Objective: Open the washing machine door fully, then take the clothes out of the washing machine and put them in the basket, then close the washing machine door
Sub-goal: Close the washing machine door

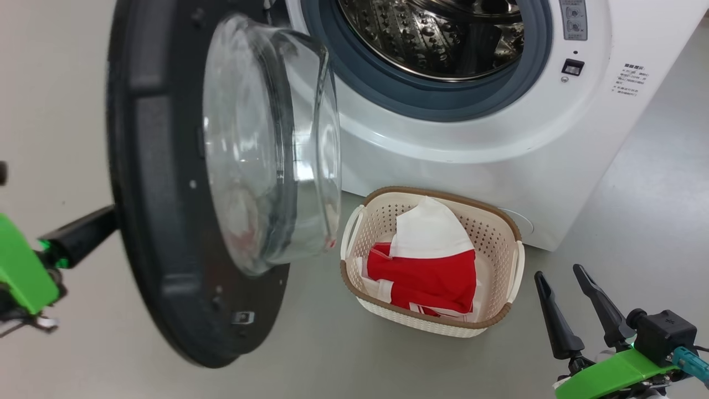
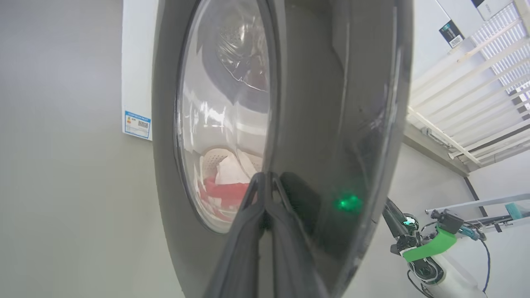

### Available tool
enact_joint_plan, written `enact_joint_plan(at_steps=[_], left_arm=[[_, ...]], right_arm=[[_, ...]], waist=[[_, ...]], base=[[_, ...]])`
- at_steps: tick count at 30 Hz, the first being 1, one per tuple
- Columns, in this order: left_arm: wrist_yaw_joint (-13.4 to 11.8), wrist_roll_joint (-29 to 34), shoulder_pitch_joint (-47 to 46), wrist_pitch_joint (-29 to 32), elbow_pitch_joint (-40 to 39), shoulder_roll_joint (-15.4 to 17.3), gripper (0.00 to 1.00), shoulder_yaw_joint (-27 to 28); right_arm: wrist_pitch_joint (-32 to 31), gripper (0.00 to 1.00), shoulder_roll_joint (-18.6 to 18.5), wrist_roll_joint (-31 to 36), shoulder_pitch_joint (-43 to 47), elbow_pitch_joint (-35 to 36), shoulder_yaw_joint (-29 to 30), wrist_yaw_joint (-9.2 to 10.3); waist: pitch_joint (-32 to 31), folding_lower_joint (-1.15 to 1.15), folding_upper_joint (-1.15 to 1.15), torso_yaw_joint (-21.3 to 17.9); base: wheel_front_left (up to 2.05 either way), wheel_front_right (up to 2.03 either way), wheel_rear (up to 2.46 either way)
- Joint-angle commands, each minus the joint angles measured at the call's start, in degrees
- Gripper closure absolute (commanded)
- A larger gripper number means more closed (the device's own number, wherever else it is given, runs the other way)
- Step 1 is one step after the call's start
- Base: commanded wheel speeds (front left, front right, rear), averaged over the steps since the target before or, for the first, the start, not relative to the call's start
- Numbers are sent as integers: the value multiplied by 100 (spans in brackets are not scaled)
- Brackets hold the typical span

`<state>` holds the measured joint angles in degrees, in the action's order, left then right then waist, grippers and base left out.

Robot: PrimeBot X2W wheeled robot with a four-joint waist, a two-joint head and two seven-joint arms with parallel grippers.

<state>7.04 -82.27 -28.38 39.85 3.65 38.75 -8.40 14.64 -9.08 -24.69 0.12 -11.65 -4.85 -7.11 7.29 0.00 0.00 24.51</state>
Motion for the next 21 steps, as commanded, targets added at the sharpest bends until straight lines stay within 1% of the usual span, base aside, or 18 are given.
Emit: enact_joint_plan(at_steps=[1, 5, 8, 21], left_arm=[[45, -42, -180, -45, -285, 198, 100, 181], [45, -74, -285, -252, -625, 63, 100, -125], [45, -45, -356, -368, -746, 62, 100, -336], [45, -11, -378, -1051, -400, 389, 100, -713]], right_arm=[[36, 0, -72, -1, -59, 141, -127, -37], [36, 0, -75, -5, -77, 140, -119, -37], [36, 0, -70, -4, -88, 143, -123, -37], [36, 0, -26, -2, -102, 143, -100, -37]], waist=[[5, 0, 0, -9], [11, 0, 0, -41], [15, 0, 0, -74], [3, 0, 0, -118]], base=[[0, 0, 0], [0, 0, 0], [0, 0, 0], [0, 0, 0]])
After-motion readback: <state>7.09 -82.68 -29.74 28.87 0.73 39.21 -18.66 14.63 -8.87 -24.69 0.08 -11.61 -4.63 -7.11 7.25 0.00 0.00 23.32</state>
